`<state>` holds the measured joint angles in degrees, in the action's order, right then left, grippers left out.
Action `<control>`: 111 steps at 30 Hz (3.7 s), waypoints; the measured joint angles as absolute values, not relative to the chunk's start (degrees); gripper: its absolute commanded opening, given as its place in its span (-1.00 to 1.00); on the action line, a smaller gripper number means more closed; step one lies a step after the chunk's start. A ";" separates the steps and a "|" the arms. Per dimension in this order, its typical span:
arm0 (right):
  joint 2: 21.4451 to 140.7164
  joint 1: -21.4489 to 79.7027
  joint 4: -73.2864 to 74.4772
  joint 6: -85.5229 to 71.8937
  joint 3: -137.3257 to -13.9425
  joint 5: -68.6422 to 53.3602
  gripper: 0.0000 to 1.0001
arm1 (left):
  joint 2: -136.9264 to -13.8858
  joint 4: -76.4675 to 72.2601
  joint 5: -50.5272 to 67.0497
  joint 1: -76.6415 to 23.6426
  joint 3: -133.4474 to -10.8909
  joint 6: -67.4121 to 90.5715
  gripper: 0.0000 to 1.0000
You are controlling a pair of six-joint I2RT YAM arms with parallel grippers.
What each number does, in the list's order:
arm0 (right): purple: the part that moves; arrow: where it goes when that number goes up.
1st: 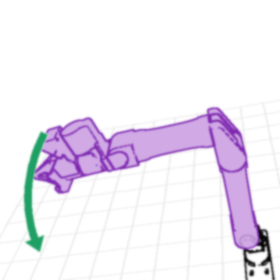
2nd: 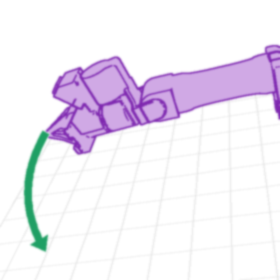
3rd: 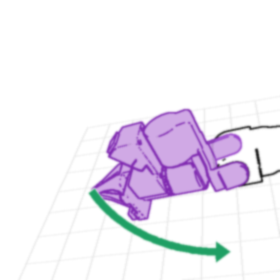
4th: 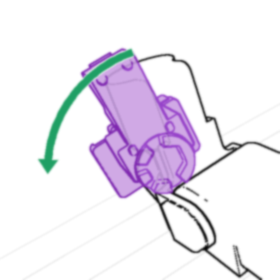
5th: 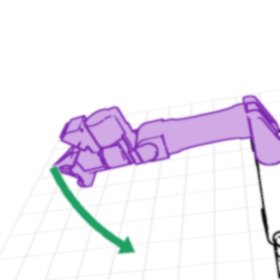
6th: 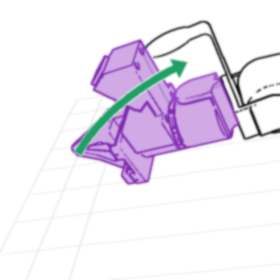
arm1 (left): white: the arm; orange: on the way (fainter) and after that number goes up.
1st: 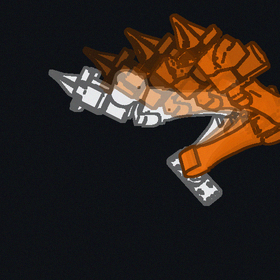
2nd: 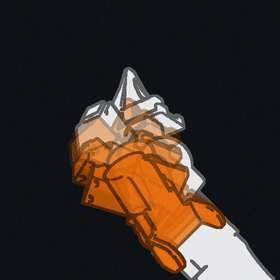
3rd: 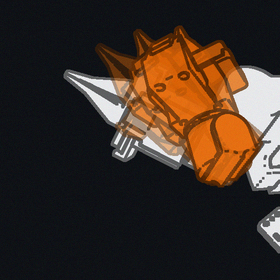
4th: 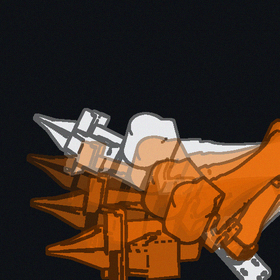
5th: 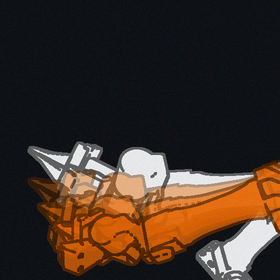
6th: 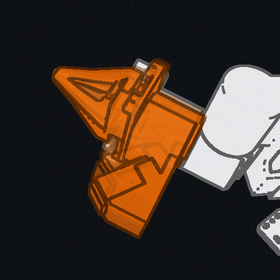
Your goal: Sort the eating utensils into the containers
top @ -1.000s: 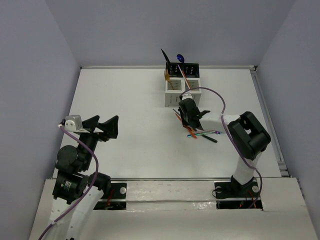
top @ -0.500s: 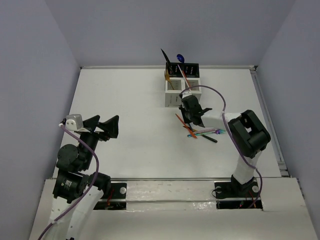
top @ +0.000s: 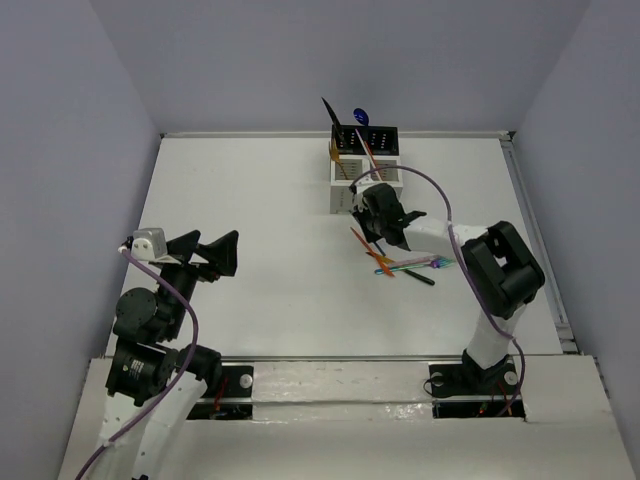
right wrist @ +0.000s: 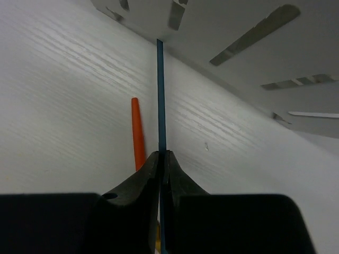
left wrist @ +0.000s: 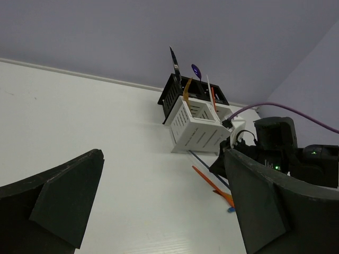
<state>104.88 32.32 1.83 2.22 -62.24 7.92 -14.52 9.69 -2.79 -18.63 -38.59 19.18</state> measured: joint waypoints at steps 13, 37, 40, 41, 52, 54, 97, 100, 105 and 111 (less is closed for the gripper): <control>95.74 33.85 14.22 5.39 -65.65 0.93 -1.00 | -14.50 9.69 -2.79 -18.63 -38.59 19.18 0.98; 85.10 29.78 -21.26 0.67 -67.07 14.90 -1.00 | -14.87 9.69 -2.81 -18.63 -38.59 19.18 0.98; 90.61 26.26 -27.55 -0.58 -67.33 16.99 -1.00 | -15.18 9.69 -2.79 -18.63 -38.57 19.18 0.98; 91.90 25.39 -28.64 -1.13 -67.46 17.15 -1.00 | -15.33 9.72 -2.81 -18.63 -38.59 19.18 0.98; 105.62 17.61 -37.47 -8.01 -74.35 12.80 -1.00 | -16.71 9.67 -2.79 -18.63 -38.59 19.18 0.98; 107.35 17.61 -38.74 -8.29 -74.70 11.79 -1.00 | -16.73 9.63 -2.79 -18.59 -38.57 19.16 0.98; 91.96 19.57 -43.27 -13.69 -53.43 2.24 -0.12 | -17.04 8.78 -1.72 -18.26 -38.59 19.18 0.98; 87.26 22.31 -36.75 -17.28 -51.09 0.36 -0.18 | -16.78 8.82 -1.72 -18.26 -38.57 19.18 0.98; 82.59 28.03 -25.78 -20.12 -45.67 -0.93 -0.19 | -16.38 8.86 -1.74 -18.70 -38.57 19.18 0.98; 82.89 32.40 -12.14 -19.20 -45.52 -1.08 -0.10 | -15.84 8.88 -1.74 -18.74 -38.59 19.18 0.98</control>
